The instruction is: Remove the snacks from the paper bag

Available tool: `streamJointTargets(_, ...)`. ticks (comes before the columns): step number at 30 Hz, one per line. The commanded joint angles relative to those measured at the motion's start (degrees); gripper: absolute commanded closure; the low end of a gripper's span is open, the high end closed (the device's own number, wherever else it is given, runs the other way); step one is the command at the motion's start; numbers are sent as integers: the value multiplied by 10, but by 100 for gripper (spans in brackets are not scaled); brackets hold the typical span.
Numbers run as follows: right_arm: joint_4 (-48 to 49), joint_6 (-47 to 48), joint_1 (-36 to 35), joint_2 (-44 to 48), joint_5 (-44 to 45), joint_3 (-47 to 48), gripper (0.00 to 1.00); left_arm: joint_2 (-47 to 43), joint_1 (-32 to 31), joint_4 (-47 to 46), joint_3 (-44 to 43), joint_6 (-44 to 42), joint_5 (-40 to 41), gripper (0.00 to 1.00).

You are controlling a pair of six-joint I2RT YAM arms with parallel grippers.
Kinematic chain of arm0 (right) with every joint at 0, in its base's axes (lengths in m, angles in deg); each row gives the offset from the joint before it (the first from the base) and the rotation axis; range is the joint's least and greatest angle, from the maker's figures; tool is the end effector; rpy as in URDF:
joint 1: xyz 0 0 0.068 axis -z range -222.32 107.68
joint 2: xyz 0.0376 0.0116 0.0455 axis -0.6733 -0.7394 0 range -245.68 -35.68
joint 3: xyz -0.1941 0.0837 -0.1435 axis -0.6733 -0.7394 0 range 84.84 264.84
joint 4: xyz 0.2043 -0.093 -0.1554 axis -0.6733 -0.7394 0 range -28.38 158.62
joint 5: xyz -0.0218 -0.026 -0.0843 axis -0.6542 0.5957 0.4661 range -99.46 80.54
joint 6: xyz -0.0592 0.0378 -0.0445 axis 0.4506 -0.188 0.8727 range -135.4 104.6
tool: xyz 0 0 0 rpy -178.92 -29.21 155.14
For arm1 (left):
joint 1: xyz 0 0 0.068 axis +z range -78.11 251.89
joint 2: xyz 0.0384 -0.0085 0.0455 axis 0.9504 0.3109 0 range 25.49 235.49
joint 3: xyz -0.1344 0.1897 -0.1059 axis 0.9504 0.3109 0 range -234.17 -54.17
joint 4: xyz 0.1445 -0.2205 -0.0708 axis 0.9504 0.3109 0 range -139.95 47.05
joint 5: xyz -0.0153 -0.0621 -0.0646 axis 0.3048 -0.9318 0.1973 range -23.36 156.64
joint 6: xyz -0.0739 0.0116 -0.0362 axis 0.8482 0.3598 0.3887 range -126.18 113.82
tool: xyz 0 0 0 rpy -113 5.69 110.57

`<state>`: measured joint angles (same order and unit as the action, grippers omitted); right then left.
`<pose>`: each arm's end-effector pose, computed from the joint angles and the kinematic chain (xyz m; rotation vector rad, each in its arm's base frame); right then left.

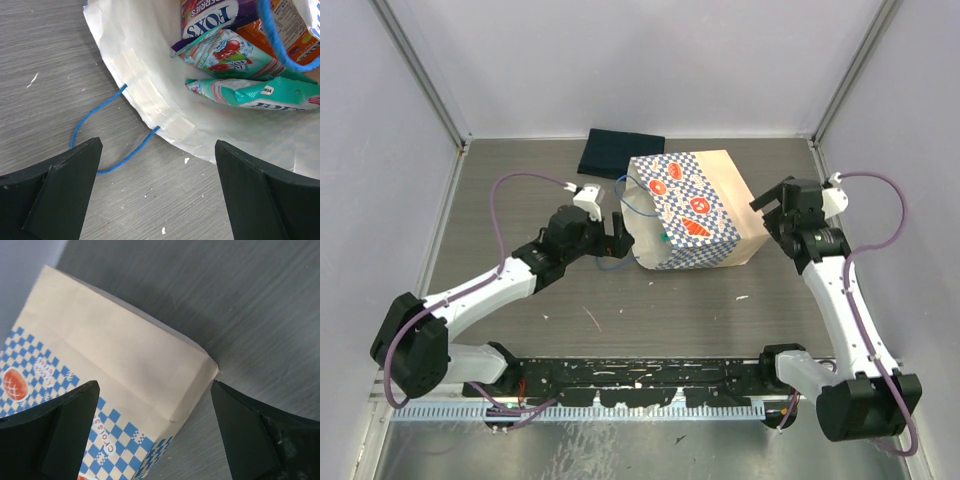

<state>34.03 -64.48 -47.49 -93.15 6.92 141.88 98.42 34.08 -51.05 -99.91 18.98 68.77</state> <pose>0.2638 0.0033 0.2966 0.9564 1.9404 0.2355 0.2669 -0.2036 0.2201 0.2058 2.0785 -0.6473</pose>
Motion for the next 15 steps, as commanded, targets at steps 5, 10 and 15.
streamJointTargets(5,-60,-141,22,-51,-3,-9,12,50,-17,-83,-6,10,6,2)
streamJointTargets(10,-40,-154,37,-53,-15,-30,18,57,-18,-87,-3,9,14,2)
streamJointTargets(15,-25,-153,45,-71,-31,-40,31,59,-18,-98,11,10,25,2)
